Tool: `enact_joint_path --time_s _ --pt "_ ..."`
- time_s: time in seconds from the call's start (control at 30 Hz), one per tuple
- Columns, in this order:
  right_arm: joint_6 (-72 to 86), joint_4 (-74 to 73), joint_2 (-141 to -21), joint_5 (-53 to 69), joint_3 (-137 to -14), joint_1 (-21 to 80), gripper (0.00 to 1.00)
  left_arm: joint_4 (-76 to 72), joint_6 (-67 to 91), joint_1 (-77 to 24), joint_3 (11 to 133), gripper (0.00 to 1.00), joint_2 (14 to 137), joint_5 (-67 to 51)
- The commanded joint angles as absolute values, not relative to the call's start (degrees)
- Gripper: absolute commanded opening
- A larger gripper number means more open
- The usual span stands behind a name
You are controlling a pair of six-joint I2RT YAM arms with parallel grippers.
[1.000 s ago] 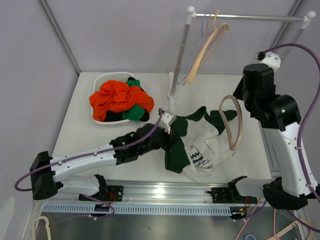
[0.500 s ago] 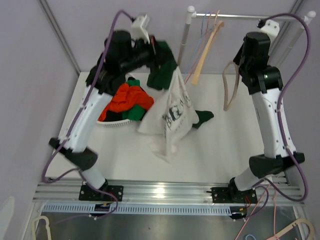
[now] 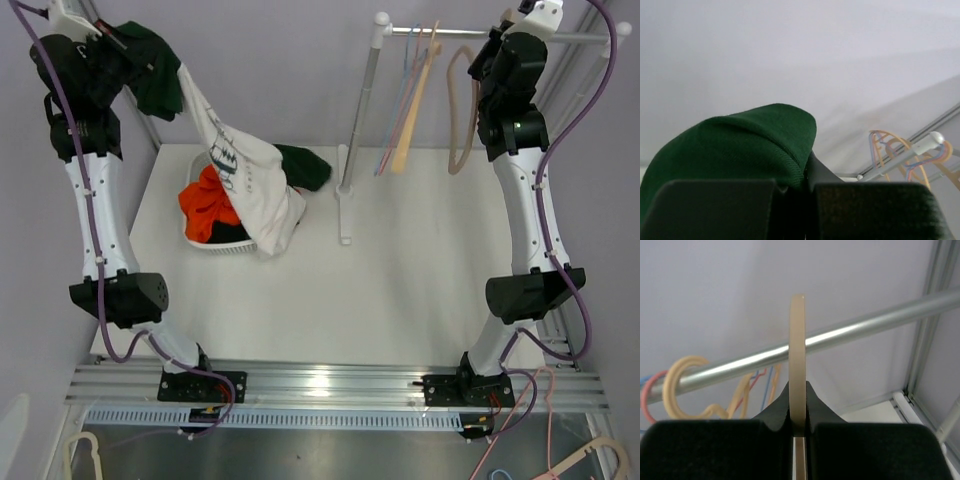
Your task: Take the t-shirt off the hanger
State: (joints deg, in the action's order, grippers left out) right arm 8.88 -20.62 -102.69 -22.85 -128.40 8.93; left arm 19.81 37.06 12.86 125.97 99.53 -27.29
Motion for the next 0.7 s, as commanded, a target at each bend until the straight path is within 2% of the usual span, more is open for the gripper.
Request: enact_joint_path --time_s 0.0,0.17,0.27,0.47,0.67 --pt "7.3 -10.0 -102.7 -19.2 -129.7 9.0 0.0 10.9 37.5 12.5 132.1 0.01 94.7 -31.2" --pt "7.6 -8.9 -105.5 -16.0 -133.5 9.0 0.0 10.0 38.7 13.0 129.7 0.01 94.8 -35.0" --pt "7.8 -10.4 -107.1 -15.1 -137.2 8.9 0.0 5.7 41.2 12.8 119.6 0.01 92.8 -35.9" --pt "8.3 -11.8 -108.5 -13.3 -138.1 9.1 0.0 7.8 40.7 12.6 101.6 0.01 89.0 -28.1" --pt "8.2 -11.0 -107.8 -10.3 -135.0 9.0 0.0 21.6 37.8 9.6 95.7 0.01 89.6 -14.2"
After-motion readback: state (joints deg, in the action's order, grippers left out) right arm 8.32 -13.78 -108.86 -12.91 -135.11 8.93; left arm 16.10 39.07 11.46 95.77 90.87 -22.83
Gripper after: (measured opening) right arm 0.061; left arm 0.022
